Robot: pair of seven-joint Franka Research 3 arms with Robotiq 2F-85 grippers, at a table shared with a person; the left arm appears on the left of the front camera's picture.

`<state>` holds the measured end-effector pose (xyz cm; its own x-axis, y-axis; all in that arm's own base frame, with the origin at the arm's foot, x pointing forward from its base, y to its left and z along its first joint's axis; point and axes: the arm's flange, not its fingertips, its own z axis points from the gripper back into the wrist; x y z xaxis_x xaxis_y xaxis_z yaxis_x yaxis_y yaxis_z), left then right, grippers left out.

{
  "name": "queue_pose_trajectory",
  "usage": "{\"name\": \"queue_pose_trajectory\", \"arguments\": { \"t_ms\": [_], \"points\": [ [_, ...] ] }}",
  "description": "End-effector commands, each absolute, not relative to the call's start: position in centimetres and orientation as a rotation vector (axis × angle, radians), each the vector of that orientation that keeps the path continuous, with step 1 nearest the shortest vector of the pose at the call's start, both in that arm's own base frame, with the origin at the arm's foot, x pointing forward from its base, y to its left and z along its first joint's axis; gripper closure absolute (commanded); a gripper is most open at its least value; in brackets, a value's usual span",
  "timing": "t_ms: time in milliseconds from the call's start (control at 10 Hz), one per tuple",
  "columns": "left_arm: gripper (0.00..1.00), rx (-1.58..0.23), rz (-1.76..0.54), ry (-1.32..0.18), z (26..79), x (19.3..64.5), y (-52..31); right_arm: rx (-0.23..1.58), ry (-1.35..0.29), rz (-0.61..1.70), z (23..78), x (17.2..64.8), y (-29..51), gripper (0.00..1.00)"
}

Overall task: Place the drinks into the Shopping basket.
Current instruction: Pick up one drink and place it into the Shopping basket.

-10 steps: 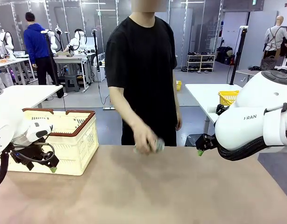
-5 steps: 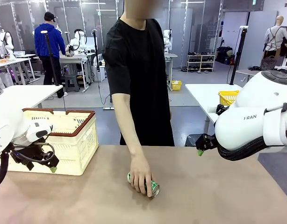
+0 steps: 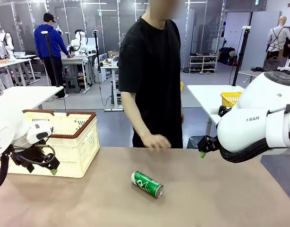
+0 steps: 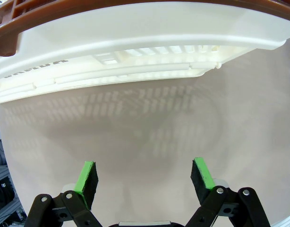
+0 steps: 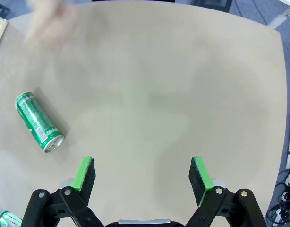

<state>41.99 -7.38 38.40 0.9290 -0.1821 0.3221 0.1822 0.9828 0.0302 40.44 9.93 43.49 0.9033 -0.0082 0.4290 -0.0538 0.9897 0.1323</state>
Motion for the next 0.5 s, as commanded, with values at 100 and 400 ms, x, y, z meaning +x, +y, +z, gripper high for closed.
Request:
{"name": "queue_pose_trajectory", "arguments": {
  "t_ms": [100, 400],
  "points": [
    [0.0, -0.033, -0.325, -0.359, 39.0, 41.6, -8.4, 0.146, -0.442, 0.023, 43.5, 40.4, 9.9, 0.0],
    [0.0, -0.029, -0.709, -0.352, 41.8, 39.5, -13.9, 0.146, -0.442, 0.023, 43.5, 40.4, 9.9, 0.0]
  ]
}}
